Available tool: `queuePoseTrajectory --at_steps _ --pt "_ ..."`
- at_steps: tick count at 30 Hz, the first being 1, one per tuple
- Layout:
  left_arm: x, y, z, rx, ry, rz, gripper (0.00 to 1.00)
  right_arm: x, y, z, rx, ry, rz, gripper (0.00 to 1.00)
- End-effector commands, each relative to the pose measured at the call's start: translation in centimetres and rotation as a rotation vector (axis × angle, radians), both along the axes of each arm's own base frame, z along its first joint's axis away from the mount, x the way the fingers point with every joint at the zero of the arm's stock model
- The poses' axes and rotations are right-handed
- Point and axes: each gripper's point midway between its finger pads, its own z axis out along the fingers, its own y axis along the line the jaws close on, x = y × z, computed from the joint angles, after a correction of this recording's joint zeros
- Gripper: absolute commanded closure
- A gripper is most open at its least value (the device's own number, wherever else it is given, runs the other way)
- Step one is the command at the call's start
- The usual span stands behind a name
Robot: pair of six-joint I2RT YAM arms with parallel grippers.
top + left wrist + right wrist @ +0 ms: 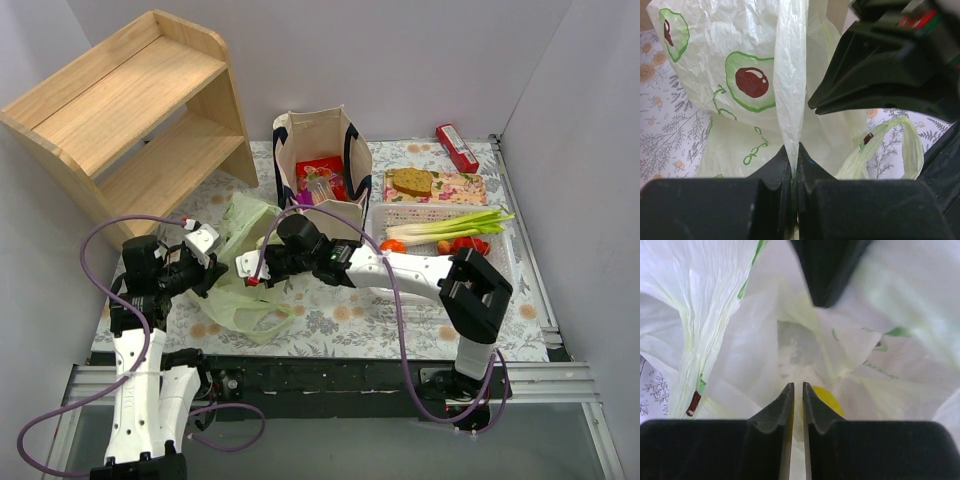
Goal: Untie the knot of the grocery bags and take out the mixed food
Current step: Pick up the fake fruit from the takeout bag.
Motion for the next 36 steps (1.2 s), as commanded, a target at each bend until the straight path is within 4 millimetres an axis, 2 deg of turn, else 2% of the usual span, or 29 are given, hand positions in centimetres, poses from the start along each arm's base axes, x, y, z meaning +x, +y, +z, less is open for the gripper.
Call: queuePoseTrajectory --at_steps 1,4,5,7,9,12,17,18,20,21,22,24,26,28,32,34,36 --pt "0.5 0.1 1.3 -0.006 -0.032 0.011 1.00 1.6 0.4 -3.2 -0.087 -0.046 -0.050 0.79" --pt "0.7 0.0 1.5 -0.012 -0.026 0.003 1.00 3.6 1.2 -3.7 -0.117 -0.123 -0.061 0.75" --pt "0.7 -0.1 1.6 -0.015 -0.026 0.000 1.00 4.0 1.2 -4.2 -0.134 -0.140 -0.063 0.68" --pt "0.7 -0.1 1.7 -0.018 -0.028 -0.004 1.00 5.2 1.7 -5.0 -0.170 -0.194 -0.069 0.60" --pt "0.8 -0.1 1.8 -0.018 -0.032 -0.006 1.00 5.7 1.5 -6.0 -0.214 -0.209 -0.073 0.52" --pt "0.7 -0.1 1.6 -0.013 -0.032 -0.010 1.00 6.9 1.0 -7.4 -0.273 -0.261 -0.069 0.46" --pt "0.6 -0.3 1.2 -0.019 -0.024 -0.023 1.00 9.1 0.5 -8.3 -0.299 -0.308 -0.100 0.42" --pt "0.6 -0.4 1.1 -0.021 -0.022 -0.025 1.00 9.9 0.5 -8.1 -0.296 -0.323 -0.115 0.41" --pt "0.5 -0.5 0.9 -0.029 -0.017 -0.034 1.00 11.4 0.4 -9.0 -0.320 -0.321 -0.144 0.40" --pt "0.5 -0.6 1.0 -0.032 -0.019 -0.040 1.00 12.2 1.0 -8.1 -0.299 -0.323 -0.158 0.40" --pt "0.5 -0.7 1.0 -0.034 -0.018 -0.048 1.00 12.6 0.9 -9.1 -0.319 -0.310 -0.159 0.40" --pt "0.5 -0.9 0.7 -0.038 -0.012 -0.062 1.00 13.8 1.3 -8.9 -0.311 -0.321 -0.168 0.39" --pt "0.6 -1.0 0.6 -0.042 -0.010 -0.078 1.00 14.6 1.3 -10.2 -0.338 -0.345 -0.154 0.36" --pt "0.8 -1.1 0.7 -0.043 -0.015 -0.086 1.00 14.9 1.5 -11.6 -0.364 -0.380 -0.125 0.34" --pt "1.1 -1.2 0.7 -0.054 -0.008 -0.096 1.00 14.2 1.2 -14.3 -0.416 -0.390 -0.046 0.29" --pt "1.1 -1.3 0.7 -0.063 0.002 -0.098 1.00 13.1 1.0 -15.0 -0.408 -0.382 0.003 0.28" --pt "1.0 -1.4 0.6 -0.069 0.009 -0.100 1.00 13.0 1.7 -14.0 -0.350 -0.417 0.023 0.25"
